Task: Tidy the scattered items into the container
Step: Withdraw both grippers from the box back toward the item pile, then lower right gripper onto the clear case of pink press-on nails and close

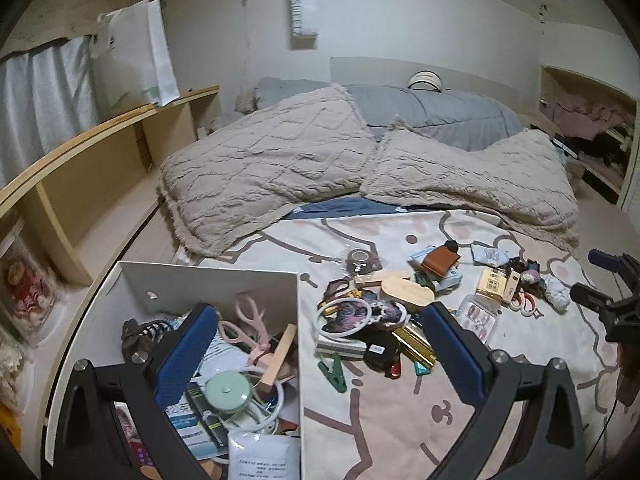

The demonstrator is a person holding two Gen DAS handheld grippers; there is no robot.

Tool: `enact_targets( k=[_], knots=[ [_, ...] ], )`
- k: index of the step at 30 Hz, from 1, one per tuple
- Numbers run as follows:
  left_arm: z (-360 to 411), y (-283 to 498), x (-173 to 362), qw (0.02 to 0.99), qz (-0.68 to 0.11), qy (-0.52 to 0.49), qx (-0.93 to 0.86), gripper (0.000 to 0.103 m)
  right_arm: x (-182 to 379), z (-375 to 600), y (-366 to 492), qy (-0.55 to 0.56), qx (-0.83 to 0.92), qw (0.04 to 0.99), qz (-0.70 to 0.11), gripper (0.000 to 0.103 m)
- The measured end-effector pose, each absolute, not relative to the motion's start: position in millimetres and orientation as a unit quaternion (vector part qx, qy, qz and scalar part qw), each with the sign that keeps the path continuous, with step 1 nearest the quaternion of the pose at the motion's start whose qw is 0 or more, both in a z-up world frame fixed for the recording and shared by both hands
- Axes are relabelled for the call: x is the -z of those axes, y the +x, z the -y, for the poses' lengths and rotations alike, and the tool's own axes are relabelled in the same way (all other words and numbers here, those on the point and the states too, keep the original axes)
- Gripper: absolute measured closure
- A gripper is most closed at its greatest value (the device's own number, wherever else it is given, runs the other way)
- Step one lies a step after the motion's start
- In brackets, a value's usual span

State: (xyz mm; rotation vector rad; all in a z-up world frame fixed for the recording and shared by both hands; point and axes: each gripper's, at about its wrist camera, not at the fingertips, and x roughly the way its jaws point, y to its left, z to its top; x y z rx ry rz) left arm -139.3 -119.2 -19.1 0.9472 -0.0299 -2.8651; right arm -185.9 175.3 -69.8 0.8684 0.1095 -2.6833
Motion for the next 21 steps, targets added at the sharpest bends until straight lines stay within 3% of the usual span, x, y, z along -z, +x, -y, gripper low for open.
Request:
enact_targets(
  k=[21],
  knots=[
    [62.1, -161.5, 76.3, 0.004, 0.040, 0.341, 0.939, 0.000, 138.7, -189.7, -220.1, 0.357, 0.922, 0.150, -0.014, 0.000]
  ],
)
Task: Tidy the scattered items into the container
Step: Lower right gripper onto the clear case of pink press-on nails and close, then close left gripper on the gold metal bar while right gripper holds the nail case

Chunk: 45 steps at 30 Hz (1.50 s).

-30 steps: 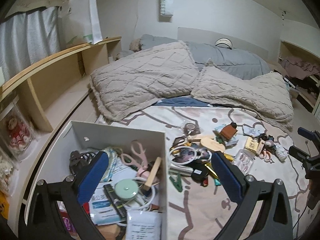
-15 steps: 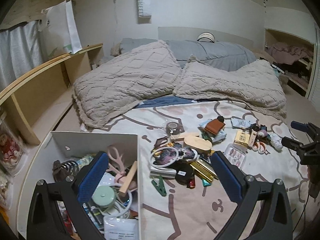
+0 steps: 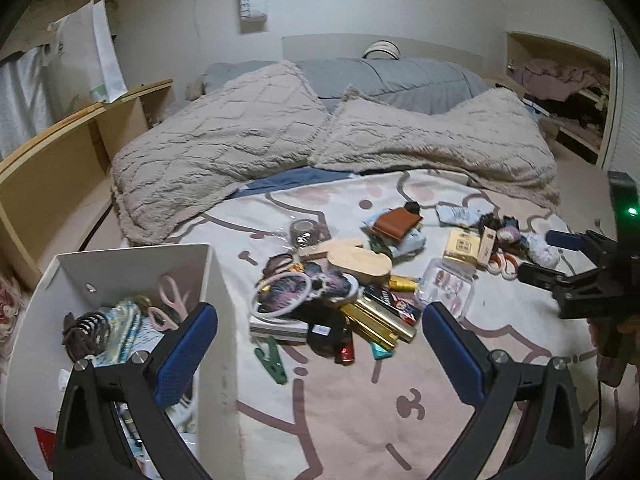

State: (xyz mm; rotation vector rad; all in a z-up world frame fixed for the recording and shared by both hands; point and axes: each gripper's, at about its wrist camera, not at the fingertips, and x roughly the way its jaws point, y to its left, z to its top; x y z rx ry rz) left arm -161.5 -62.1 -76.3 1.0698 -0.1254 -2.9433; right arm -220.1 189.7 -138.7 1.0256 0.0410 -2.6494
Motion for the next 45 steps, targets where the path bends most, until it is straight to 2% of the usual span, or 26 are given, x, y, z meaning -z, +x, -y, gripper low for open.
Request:
enact_targets(
  k=[9, 11, 13, 17, 19, 22, 24, 27, 33, 38, 41, 45],
  knots=[
    [41.4, -169.2, 109.3, -0.024, 0.056, 0.360, 0.931, 0.000, 169.3, -175.2, -243.5, 0.382, 0.912, 0.150, -0.002, 0.000],
    [42.1, -171.2, 116.5, -0.026, 0.051, 0.363, 0.930, 0.003, 173.8, -173.5, -252.6, 0.390, 0.907, 0.156, 0.015, 0.004],
    [44.7, -173.9, 124.2, -0.027, 0.041, 0.366, 0.929, 0.008, 177.6, -170.0, -263.2, 0.398, 0.903, 0.160, 0.023, 0.027],
    [53.8, -178.6, 138.7, -0.025, 0.012, 0.375, 0.927, 0.014, 182.6, -162.5, -284.9, 0.407, 0.898, 0.164, 0.038, 0.051],
    [57.7, -180.9, 146.0, -0.028, -0.002, 0.383, 0.923, 0.019, 183.6, -154.2, -299.6, 0.409, 0.897, 0.165, 0.029, 0.067],
    [61.2, -185.3, 156.1, -0.027, -0.007, 0.394, 0.919, 0.031, 184.3, -142.1, -315.7, 0.407, 0.899, 0.163, 0.011, 0.079],
    [64.2, -188.5, 161.2, -0.024, -0.011, 0.400, 0.916, 0.039, 187.6, -135.7, -324.7, 0.407, 0.899, 0.161, -0.003, 0.080],
    [67.4, -194.1, 165.4, -0.021, -0.020, 0.402, 0.915, 0.043, 202.4, -129.2, -334.1, 0.427, 0.889, 0.168, -0.015, 0.080],
    [68.9, -209.4, 175.2, -0.022, -0.017, 0.408, 0.912, 0.045, 222.6, -125.1, -305.5, 0.425, 0.882, 0.202, -0.027, 0.081],
    [70.3, -219.6, 188.0, -0.029, -0.046, 0.426, 0.903, 0.045, 228.4, -139.8, -287.6, 0.441, 0.867, 0.230, 0.026, 0.080],
    [66.9, -228.7, 190.4, -0.024, -0.049, 0.428, 0.902, 0.049, 233.7, -143.6, -273.5, 0.444, 0.863, 0.237, 0.029, 0.080],
    [57.5, -242.4, 185.3, -0.033, -0.050, 0.423, 0.904, 0.061, 233.6, -141.8, -258.6, 0.438, 0.868, 0.234, 0.014, 0.080]
  ],
)
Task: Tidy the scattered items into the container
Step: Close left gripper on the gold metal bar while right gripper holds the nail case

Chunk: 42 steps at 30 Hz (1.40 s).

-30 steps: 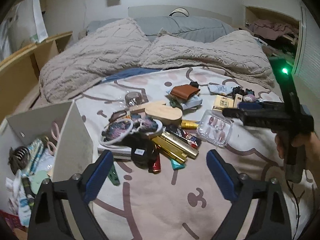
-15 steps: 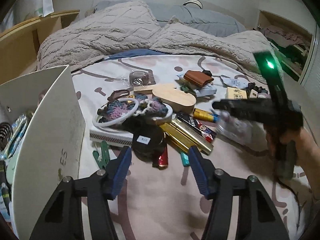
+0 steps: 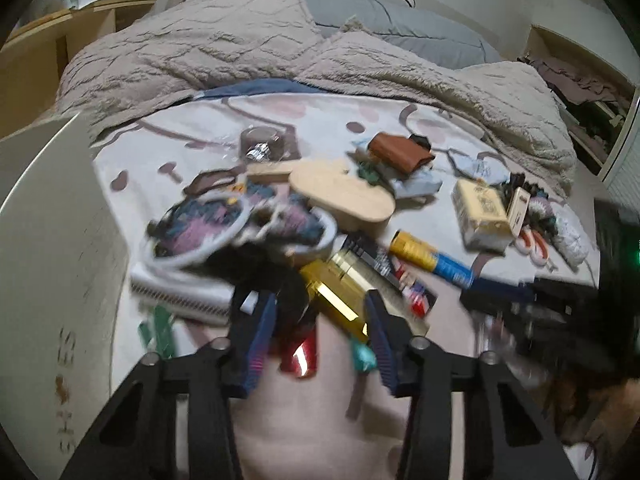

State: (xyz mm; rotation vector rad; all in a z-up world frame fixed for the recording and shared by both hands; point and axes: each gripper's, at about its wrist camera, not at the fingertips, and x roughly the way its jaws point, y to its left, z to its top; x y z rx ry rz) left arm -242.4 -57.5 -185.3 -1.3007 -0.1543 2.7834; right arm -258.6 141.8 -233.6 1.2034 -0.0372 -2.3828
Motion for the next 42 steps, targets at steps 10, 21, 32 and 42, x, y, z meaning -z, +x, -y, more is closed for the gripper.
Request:
enact_targets(
  k=[10, 21, 32, 42],
  knots=[
    [37.1, -290.0, 200.9, 0.023, 0.047, -0.456, -0.888, 0.088, 235.6, -147.1, -244.9, 0.435, 0.871, 0.229, 0.018, 0.080],
    [33.4, -306.5, 217.8, 0.036, 0.076, -0.470, -0.879, 0.090, 237.8, -146.4, -243.6, 0.432, 0.873, 0.225, 0.012, 0.080],
    [13.7, -242.3, 219.5, 0.096, 0.026, -0.458, -0.883, 0.090, 238.2, -148.7, -231.0, 0.436, 0.871, 0.225, 0.019, 0.080],
    [28.7, -192.4, 224.9, 0.149, 0.090, -0.461, -0.870, 0.085, 237.8, -150.4, -201.7, 0.439, 0.871, 0.221, 0.011, 0.080]
  ],
)
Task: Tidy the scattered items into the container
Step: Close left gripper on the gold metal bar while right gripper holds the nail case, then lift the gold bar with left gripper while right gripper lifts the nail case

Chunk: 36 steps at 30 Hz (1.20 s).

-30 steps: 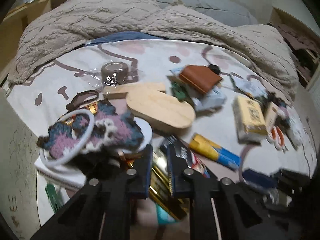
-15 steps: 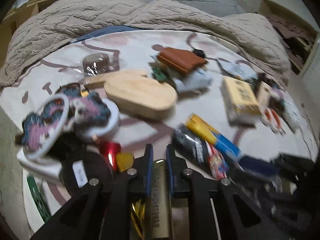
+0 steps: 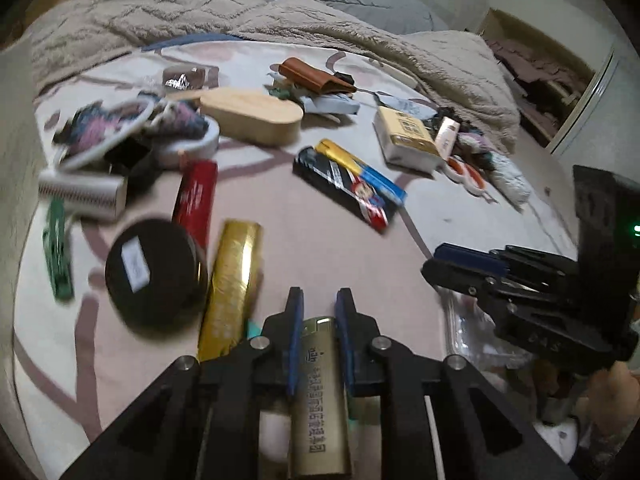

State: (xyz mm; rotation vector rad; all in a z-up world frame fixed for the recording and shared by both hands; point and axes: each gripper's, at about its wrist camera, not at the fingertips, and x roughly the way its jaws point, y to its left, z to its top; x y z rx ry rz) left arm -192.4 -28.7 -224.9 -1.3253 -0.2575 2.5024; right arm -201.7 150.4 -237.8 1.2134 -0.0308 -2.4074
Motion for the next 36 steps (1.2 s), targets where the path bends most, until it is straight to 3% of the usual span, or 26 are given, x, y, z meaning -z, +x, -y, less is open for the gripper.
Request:
enact_targets(
  k=[8, 10, 12, 14, 21, 36],
  knots=[
    [23.0, -155.6, 211.5, 0.161, 0.054, -0.456, -0.873, 0.083, 237.4, -155.1, -180.2, 0.439, 0.872, 0.216, 0.013, 0.080],
    [29.0, -152.6, 203.5, 0.145, 0.055, -0.445, -0.882, 0.074, 237.1, -154.4, -176.4, 0.438, 0.873, 0.214, 0.010, 0.080],
    [35.2, -153.4, 194.5, 0.124, 0.051, -0.430, -0.893, 0.053, 236.8, -154.5, -174.3, 0.438, 0.873, 0.213, 0.011, 0.080],
    [41.5, -156.9, 186.1, 0.100, 0.041, -0.414, -0.904, 0.049, 237.0, -155.3, -172.4, 0.439, 0.873, 0.214, 0.012, 0.080],
    [53.8, -176.9, 204.1, 0.073, 0.044, -0.445, -0.891, 0.048, 236.9, -155.2, -171.7, 0.438, 0.873, 0.213, 0.010, 0.080],
    [36.0, -146.7, 205.4, 0.190, 0.064, -0.472, -0.859, 0.047, 237.3, -155.1, -170.3, 0.437, 0.874, 0.213, 0.010, 0.080]
  ],
)
